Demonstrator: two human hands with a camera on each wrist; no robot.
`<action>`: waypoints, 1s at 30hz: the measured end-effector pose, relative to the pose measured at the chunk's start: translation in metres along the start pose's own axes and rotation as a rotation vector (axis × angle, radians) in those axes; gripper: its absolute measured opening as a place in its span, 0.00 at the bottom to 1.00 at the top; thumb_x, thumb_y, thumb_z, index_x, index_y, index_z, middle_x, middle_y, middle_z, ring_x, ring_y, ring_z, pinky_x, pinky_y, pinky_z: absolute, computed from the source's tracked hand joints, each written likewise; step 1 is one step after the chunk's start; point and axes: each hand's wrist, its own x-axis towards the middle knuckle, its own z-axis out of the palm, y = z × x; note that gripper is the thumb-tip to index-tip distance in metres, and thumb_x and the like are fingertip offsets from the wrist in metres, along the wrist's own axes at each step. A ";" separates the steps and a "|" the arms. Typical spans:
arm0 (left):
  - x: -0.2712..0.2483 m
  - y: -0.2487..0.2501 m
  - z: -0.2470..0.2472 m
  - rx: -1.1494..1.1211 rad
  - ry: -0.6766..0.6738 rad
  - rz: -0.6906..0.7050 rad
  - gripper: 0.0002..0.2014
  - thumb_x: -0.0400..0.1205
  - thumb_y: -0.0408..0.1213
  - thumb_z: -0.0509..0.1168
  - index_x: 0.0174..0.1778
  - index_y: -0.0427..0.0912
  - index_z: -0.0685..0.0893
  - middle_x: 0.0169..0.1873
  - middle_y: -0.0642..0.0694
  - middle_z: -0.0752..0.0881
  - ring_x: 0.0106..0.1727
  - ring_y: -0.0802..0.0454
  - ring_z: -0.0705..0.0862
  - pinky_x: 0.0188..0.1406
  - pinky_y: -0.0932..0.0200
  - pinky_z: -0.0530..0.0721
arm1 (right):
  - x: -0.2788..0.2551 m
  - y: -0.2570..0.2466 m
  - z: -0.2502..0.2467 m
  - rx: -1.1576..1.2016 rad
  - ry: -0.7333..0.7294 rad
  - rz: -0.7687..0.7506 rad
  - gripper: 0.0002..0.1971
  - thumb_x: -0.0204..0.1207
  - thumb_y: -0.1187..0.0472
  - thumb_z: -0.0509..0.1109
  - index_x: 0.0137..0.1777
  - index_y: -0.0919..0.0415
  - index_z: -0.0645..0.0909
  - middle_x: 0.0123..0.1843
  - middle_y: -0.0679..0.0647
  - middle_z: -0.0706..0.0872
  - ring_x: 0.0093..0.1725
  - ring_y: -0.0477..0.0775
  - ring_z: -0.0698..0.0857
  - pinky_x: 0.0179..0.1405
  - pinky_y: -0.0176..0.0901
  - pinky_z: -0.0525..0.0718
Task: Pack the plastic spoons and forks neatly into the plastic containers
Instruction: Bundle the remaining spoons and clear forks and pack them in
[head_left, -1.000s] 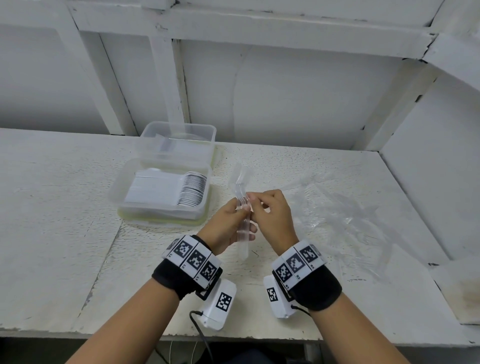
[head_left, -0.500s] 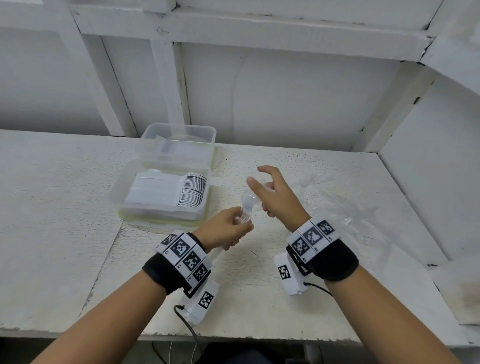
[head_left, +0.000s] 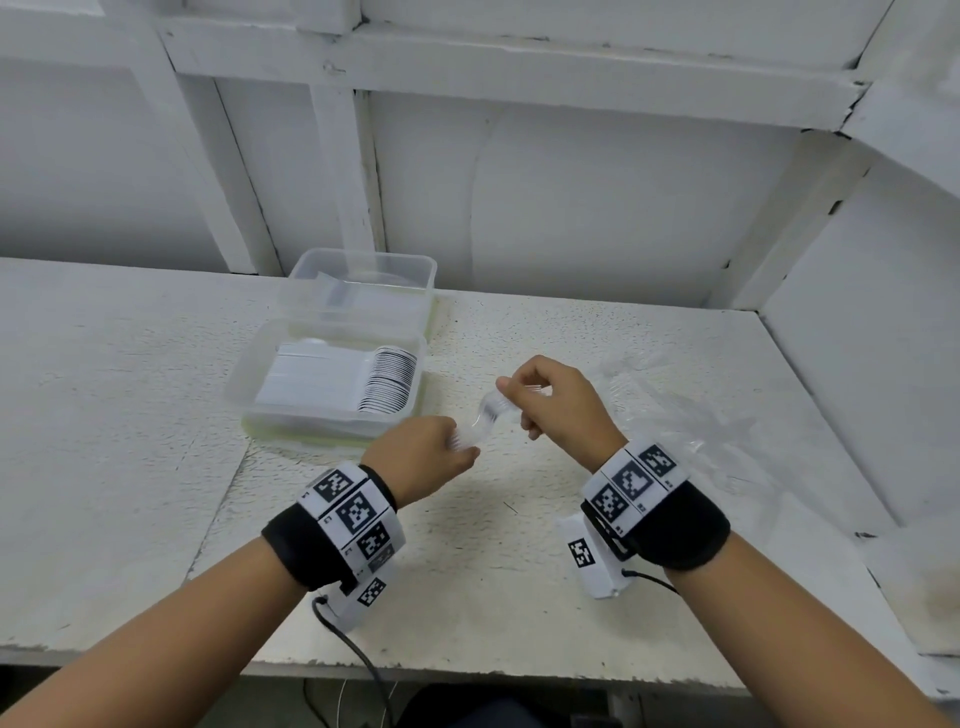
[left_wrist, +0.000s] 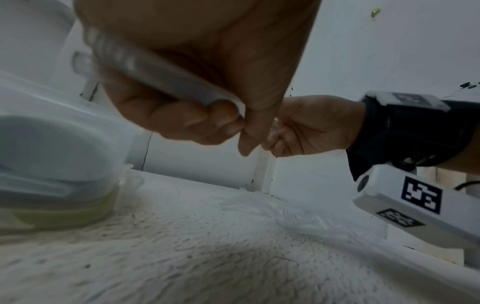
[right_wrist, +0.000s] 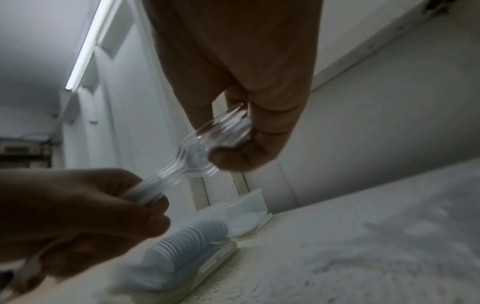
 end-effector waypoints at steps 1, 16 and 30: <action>0.000 -0.001 -0.002 0.021 0.017 0.009 0.20 0.82 0.50 0.60 0.28 0.45 0.65 0.26 0.52 0.71 0.29 0.54 0.71 0.26 0.60 0.64 | 0.000 -0.001 0.000 -0.065 -0.016 -0.022 0.10 0.79 0.51 0.66 0.45 0.58 0.79 0.48 0.50 0.84 0.35 0.45 0.83 0.38 0.38 0.83; 0.013 -0.026 -0.052 0.094 -0.076 0.248 0.14 0.77 0.50 0.68 0.38 0.49 0.70 0.28 0.57 0.72 0.30 0.59 0.71 0.30 0.63 0.68 | 0.010 -0.019 -0.004 -0.714 -0.430 -0.604 0.17 0.82 0.59 0.63 0.70 0.61 0.75 0.62 0.57 0.80 0.48 0.46 0.80 0.51 0.39 0.76; 0.054 -0.101 -0.136 -0.534 0.134 0.036 0.04 0.83 0.43 0.60 0.51 0.51 0.79 0.47 0.49 0.86 0.50 0.52 0.84 0.54 0.55 0.80 | 0.070 -0.031 -0.005 -0.480 -0.303 -0.433 0.14 0.81 0.63 0.64 0.65 0.63 0.78 0.61 0.53 0.82 0.35 0.17 0.72 0.39 0.14 0.70</action>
